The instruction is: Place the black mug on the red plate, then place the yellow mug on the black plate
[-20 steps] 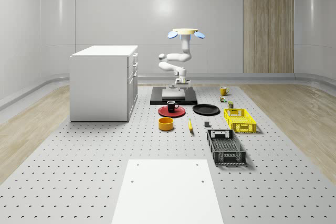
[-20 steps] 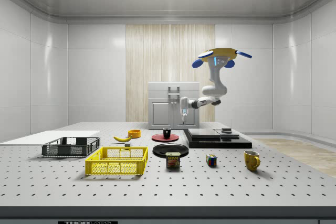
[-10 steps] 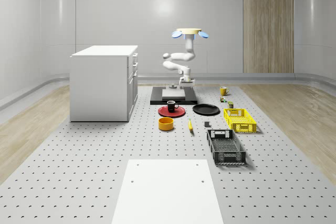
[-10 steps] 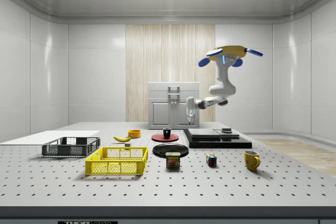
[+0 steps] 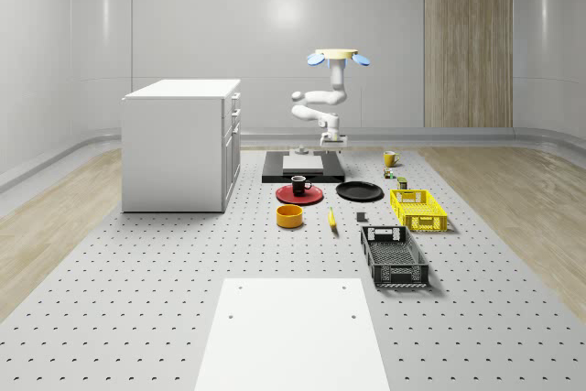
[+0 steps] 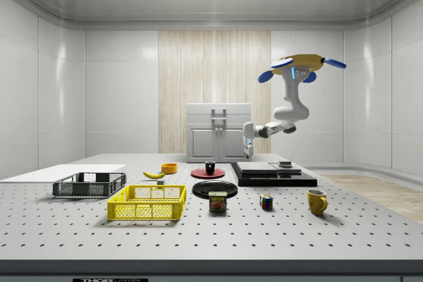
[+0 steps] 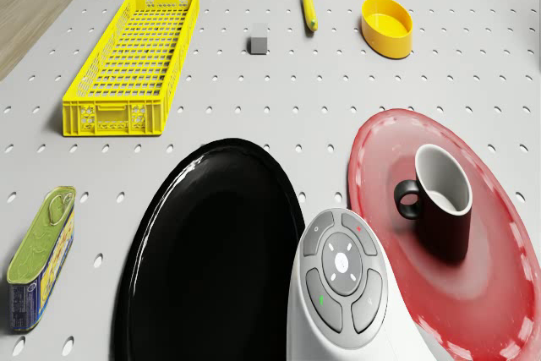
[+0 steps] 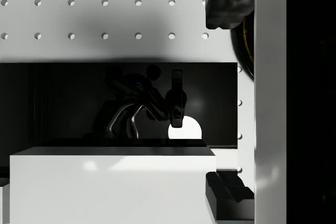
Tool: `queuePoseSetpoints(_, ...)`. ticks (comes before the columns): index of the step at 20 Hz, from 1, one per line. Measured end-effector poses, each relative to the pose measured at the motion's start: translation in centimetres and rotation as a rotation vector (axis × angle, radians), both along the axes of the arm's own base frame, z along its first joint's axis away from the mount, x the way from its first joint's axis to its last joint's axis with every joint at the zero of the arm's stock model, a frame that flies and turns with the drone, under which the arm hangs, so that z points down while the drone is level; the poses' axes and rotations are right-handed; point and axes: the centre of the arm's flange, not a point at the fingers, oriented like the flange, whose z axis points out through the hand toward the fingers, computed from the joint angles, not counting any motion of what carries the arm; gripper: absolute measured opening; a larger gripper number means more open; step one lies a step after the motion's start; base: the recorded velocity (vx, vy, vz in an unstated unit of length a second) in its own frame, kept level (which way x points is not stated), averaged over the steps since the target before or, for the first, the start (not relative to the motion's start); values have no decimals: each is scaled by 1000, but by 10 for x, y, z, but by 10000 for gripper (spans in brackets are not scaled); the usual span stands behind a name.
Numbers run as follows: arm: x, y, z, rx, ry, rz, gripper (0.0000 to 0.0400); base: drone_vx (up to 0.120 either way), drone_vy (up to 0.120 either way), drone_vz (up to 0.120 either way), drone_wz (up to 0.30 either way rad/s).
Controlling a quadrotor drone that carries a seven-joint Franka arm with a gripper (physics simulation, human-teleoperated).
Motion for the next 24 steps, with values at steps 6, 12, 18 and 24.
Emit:
queuePoseSetpoints(6,0,0,0,0,0,0,400,-120,120,0,0)
queuePoseSetpoints(12,0,0,0,0,0,0,400,-120,120,0,0)
queuePoseSetpoints(18,0,0,0,0,0,0,400,-120,120,0,0)
queuePoseSetpoints(24,0,0,0,0,0,0,400,-120,120,0,0)
